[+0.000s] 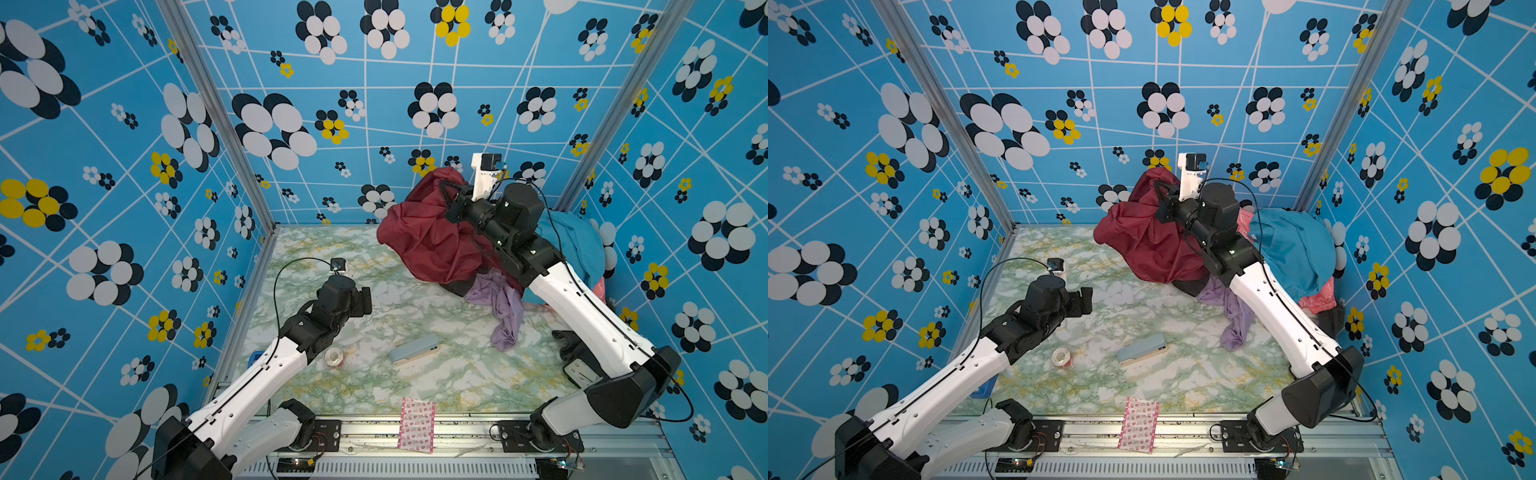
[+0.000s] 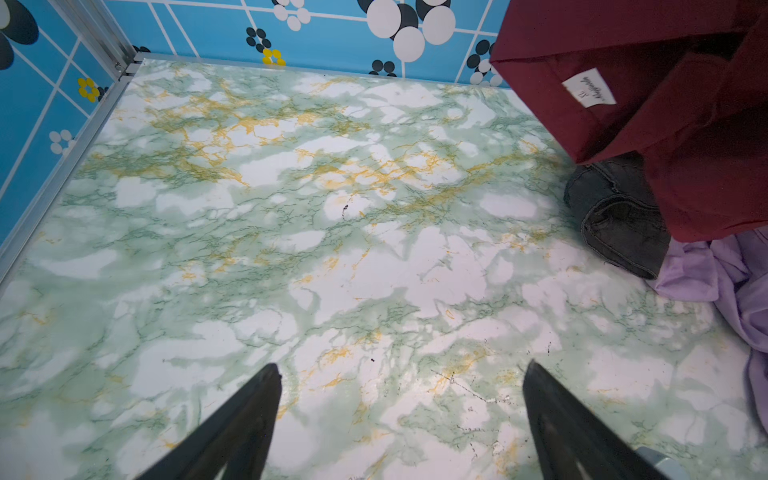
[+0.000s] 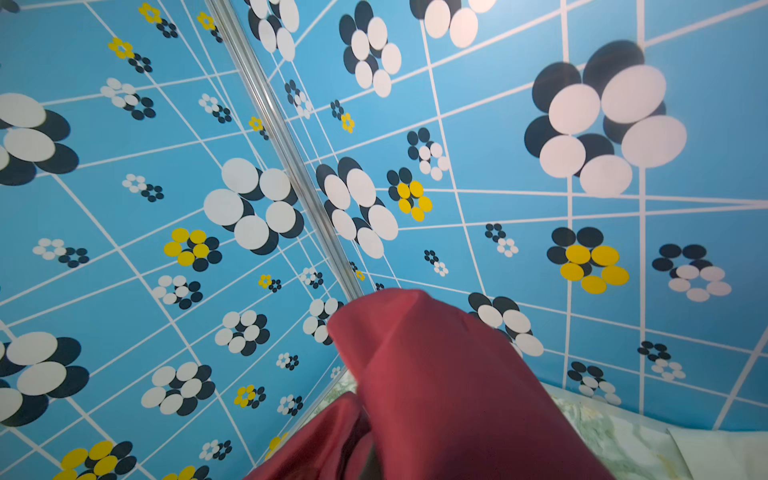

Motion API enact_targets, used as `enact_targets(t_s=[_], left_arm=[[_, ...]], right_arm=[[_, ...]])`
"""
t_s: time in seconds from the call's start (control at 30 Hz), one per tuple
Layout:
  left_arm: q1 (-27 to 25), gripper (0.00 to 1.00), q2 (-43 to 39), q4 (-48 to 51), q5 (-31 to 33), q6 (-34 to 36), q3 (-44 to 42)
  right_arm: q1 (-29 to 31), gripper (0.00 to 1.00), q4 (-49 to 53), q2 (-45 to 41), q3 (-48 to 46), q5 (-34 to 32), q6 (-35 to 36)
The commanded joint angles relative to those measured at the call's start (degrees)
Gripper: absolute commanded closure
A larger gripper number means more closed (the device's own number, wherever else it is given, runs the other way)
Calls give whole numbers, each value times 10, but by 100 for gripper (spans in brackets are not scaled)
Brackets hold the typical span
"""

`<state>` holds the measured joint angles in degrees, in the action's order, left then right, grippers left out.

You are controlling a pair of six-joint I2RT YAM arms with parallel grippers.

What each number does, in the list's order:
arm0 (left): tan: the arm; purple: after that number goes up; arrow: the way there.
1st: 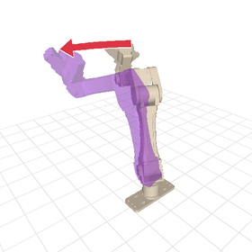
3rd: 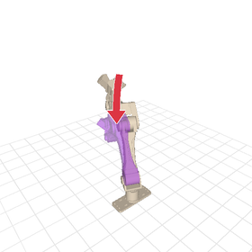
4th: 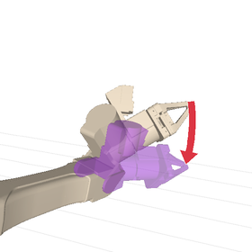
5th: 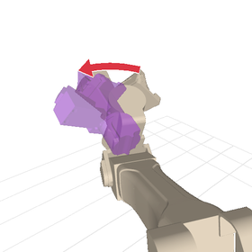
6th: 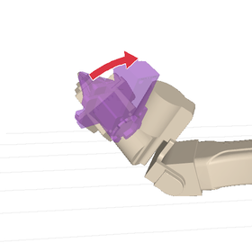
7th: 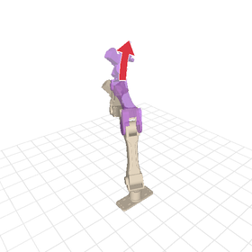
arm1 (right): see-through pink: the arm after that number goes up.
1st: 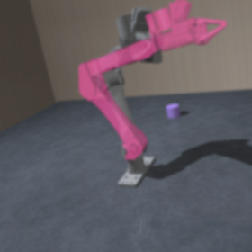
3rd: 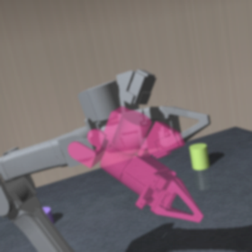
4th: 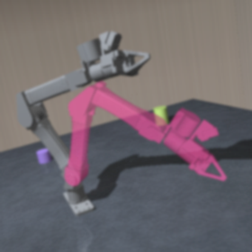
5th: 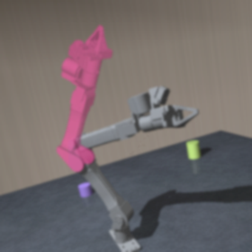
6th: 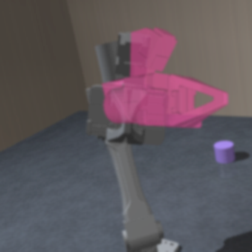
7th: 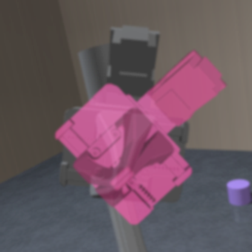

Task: Pick out a specific cloth from the pile
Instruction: 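Lift the maroon cloth high out of the pile with the right gripper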

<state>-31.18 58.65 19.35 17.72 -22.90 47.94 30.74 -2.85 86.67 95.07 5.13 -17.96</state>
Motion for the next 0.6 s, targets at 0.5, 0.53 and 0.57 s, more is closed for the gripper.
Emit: enact_targets(t_s=[0.5,0.53,0.57], left_arm=[[-3,8,-48,14,30,8,-25],[-3,7,-50,14,31,8,-26],[-3,7,-53,14,31,8,-26]], right_arm=[[19,100,-232,24,101,130,-50],[19,100,-239,29,107,138,-56],[20,100,-248,38,115,147,-65]])
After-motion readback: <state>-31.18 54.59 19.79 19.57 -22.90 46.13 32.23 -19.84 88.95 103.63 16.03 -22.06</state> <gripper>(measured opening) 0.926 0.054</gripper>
